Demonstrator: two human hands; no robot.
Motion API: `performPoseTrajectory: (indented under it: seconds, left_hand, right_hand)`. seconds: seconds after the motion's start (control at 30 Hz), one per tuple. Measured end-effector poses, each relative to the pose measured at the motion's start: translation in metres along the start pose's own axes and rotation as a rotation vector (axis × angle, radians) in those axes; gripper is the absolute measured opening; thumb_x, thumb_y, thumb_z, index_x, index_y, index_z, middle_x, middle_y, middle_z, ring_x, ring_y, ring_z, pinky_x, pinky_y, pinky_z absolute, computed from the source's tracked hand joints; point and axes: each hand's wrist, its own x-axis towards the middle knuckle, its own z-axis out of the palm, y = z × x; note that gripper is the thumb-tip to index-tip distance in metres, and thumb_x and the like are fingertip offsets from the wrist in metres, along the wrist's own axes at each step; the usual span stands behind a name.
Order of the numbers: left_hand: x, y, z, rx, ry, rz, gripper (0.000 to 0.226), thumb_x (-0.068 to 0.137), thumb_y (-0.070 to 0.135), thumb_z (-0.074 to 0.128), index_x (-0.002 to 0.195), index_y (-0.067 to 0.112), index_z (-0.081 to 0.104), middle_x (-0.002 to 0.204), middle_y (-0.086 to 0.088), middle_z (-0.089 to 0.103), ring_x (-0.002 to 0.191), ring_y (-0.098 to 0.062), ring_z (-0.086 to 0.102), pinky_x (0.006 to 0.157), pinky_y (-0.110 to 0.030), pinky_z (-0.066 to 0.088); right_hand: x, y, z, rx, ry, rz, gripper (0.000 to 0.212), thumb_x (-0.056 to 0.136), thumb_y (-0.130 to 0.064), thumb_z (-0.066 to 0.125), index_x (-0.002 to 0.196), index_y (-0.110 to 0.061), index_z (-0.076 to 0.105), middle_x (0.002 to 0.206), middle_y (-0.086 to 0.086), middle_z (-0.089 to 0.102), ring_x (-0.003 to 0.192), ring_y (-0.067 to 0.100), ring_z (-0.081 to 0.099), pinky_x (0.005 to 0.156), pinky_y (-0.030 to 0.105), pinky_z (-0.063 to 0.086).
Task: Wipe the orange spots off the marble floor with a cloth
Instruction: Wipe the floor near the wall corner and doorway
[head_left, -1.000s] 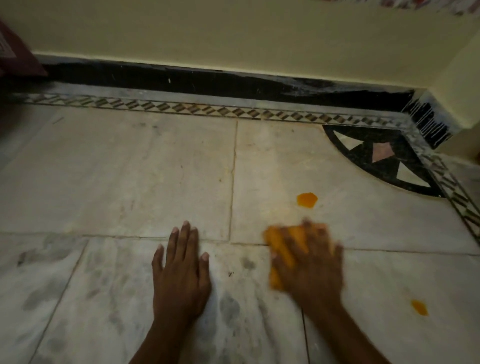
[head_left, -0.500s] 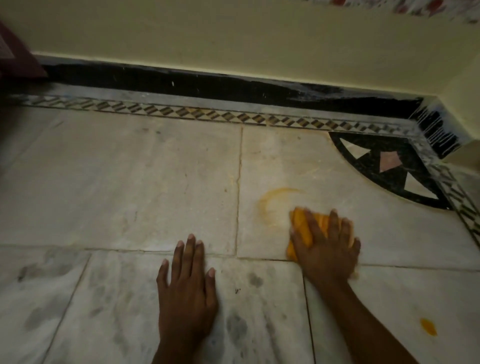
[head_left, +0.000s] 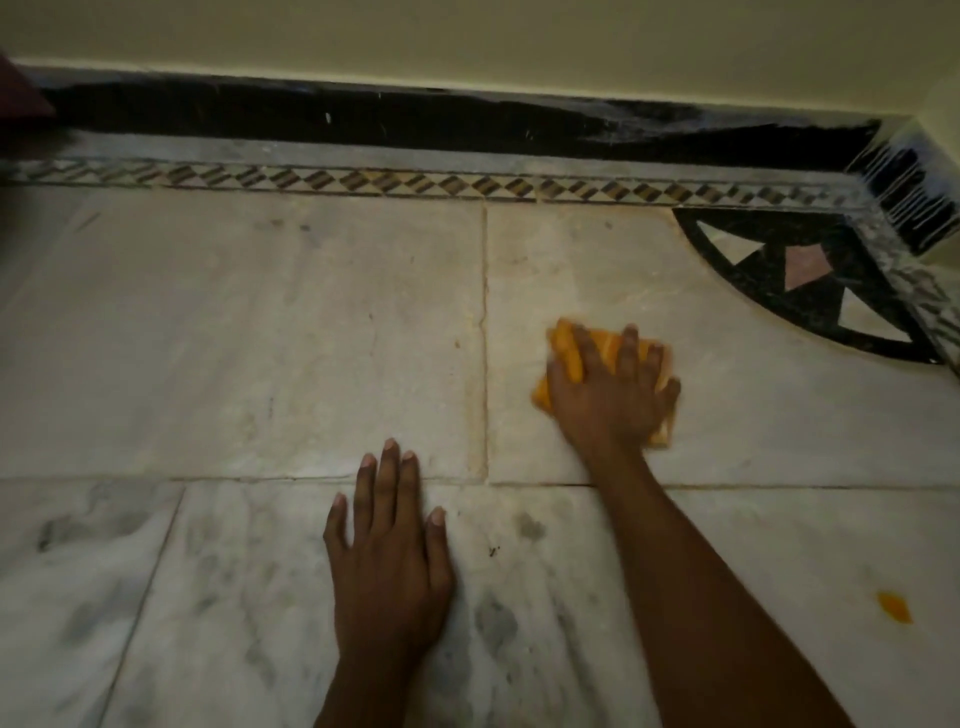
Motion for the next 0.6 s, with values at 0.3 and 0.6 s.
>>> performPoseTrajectory:
  seconds: [0.3, 0.6]
  left_hand:
    - [0.000, 0.001, -0.005, 0.001, -0.017, 0.002, 0.063, 0.103, 0.043, 0.032, 0.162, 0.022, 0.028, 0.172, 0.003, 0.017, 0.159, -0.017, 0.013, 0.126, -0.050, 0.017]
    - [-0.001, -0.002, -0.003, -0.030, -0.013, 0.009, 0.064, 0.103, 0.045, 0.029, 0.163, 0.025, 0.023, 0.173, 0.005, 0.013, 0.160, -0.013, 0.008, 0.126, -0.049, 0.015]
  right_hand:
    - [-0.066, -0.003, 0.012, -0.080, -0.048, -0.616, 0.062, 0.095, -0.080, 0.026, 0.154, -0.063, 0.024, 0.175, -0.005, 0.014, 0.161, 0.027, 0.011, 0.125, 0.057, 0.006]
    - [0.042, -0.116, 0.007, 0.004, -0.168, -0.318, 0.064, 0.099, -0.073, 0.024, 0.160, -0.055, 0.012, 0.176, 0.006, 0.001, 0.159, 0.043, -0.006, 0.123, 0.067, -0.005]
